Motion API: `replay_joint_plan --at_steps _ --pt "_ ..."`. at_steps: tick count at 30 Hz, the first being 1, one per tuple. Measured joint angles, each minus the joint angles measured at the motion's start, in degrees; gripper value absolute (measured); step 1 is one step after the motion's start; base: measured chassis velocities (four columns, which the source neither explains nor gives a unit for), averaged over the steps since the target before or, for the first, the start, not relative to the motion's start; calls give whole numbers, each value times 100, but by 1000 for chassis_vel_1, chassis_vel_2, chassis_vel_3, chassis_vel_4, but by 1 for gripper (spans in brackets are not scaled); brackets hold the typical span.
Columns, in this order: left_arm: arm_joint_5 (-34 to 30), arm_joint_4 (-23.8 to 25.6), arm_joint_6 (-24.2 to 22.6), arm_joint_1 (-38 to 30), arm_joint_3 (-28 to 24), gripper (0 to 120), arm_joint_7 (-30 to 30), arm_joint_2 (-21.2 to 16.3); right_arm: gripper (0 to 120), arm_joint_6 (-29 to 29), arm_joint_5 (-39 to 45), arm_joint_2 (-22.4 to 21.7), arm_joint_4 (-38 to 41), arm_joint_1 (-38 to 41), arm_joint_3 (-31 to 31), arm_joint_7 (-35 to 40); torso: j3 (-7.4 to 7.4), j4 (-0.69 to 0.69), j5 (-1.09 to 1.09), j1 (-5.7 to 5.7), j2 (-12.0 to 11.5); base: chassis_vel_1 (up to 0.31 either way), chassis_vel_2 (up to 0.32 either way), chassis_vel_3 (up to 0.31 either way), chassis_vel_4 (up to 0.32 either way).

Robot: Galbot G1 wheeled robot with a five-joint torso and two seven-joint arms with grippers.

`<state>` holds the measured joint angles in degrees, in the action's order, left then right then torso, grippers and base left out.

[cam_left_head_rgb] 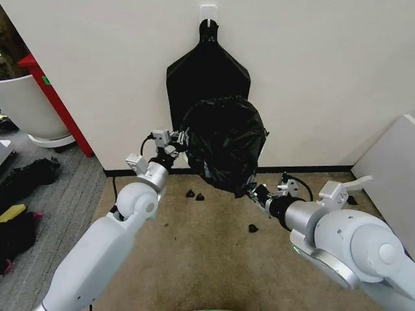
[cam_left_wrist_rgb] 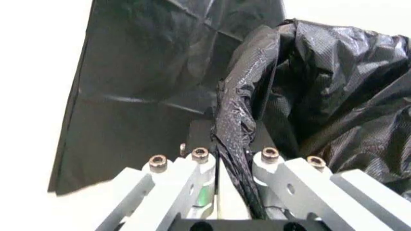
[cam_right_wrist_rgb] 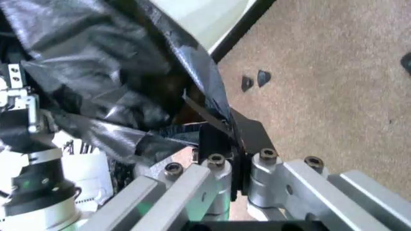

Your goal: Place the garbage bag over the trash bin.

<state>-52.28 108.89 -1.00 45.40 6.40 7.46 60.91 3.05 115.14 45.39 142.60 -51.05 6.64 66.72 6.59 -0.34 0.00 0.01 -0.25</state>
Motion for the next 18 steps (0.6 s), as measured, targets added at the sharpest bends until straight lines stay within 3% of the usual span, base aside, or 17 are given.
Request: replay_joint_plan --at_steps 4,13,18 --pt "-475 208 -259 41 59 4 238 -41 0 -243 -356 113 -119 -230 1 -298 0 0 0 0 0 0 0 0 0" --pt "-920 330 -515 73 152 4 586 -110 0 -597 -949 71 -153 -565 -22 -740 0 0 0 0 0 0 0 0 0" --pt "-1305 391 -672 21 141 4 986 -83 0 -1064 -2333 -41 -140 -998 -154 -1320 0 0 0 0 0 0 0 0 0"
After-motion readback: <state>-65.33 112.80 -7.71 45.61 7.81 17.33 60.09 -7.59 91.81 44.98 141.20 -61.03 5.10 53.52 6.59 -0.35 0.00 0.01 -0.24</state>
